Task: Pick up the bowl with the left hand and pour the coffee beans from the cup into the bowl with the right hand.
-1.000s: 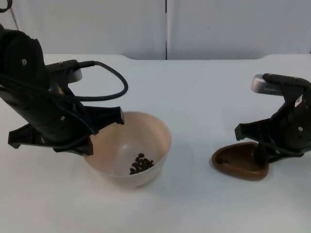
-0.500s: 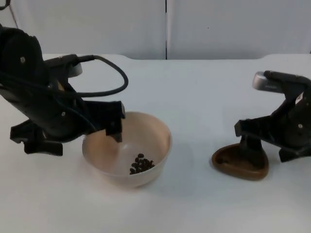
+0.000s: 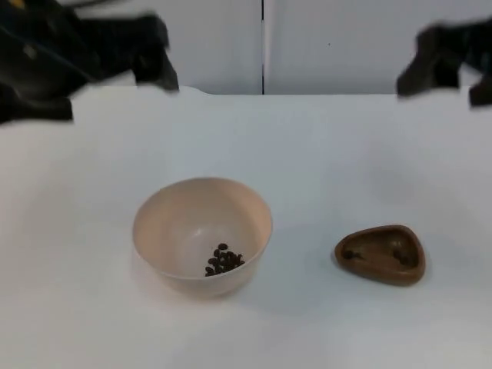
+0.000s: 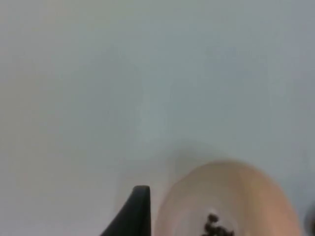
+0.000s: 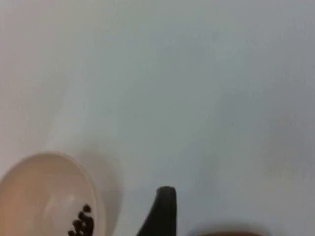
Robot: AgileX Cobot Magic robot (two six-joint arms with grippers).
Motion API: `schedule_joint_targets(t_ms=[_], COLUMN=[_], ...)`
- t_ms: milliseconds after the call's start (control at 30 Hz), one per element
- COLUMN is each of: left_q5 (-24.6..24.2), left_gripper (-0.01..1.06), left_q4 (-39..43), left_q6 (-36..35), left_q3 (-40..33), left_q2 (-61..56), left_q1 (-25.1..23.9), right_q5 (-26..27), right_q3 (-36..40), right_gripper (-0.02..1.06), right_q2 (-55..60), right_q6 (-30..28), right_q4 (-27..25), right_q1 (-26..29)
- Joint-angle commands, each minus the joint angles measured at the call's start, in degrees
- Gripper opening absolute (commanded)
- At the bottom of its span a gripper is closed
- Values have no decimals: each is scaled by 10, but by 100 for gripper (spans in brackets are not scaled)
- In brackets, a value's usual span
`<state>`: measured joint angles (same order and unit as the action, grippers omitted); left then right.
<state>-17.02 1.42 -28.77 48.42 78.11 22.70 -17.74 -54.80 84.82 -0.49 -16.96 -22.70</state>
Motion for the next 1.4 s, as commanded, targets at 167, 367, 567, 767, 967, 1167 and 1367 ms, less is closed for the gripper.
schedule_joint_targets(t_ms=[167, 367, 567, 767, 967, 1167, 1367], left_q5=[-59, -97, -139, -196, -240, -290, -362], left_gripper=[105, 105, 105, 105, 105, 105, 105], left_q4=[59, 96, 128, 132, 130, 129, 127], left_q6=[0, 0, 0, 0, 17, 42, 80], left_q3=[-1, -1, -1, -1, -1, -1, -1], left_q2=[-198, -331, -425, -473, -507, -555, -613], left_q1=[-1, -1, -1, -1, -1, -1, -1], right_q5=[-24, -38, -70, -125, -168, -171, -180], right_q3=[-1, -1, -1, -1, 8, 61, 112], right_gripper=[75, 75, 75, 75, 75, 75, 75], right_q2=[-172, -254, -305, -352, -404, -478, -549], right_q6=[-40, -54, -69, -99, -111, -112, -125], right_q4=[3, 3, 3, 4, 4, 4, 4], right_q1=[2, 2, 2, 2, 2, 2, 2])
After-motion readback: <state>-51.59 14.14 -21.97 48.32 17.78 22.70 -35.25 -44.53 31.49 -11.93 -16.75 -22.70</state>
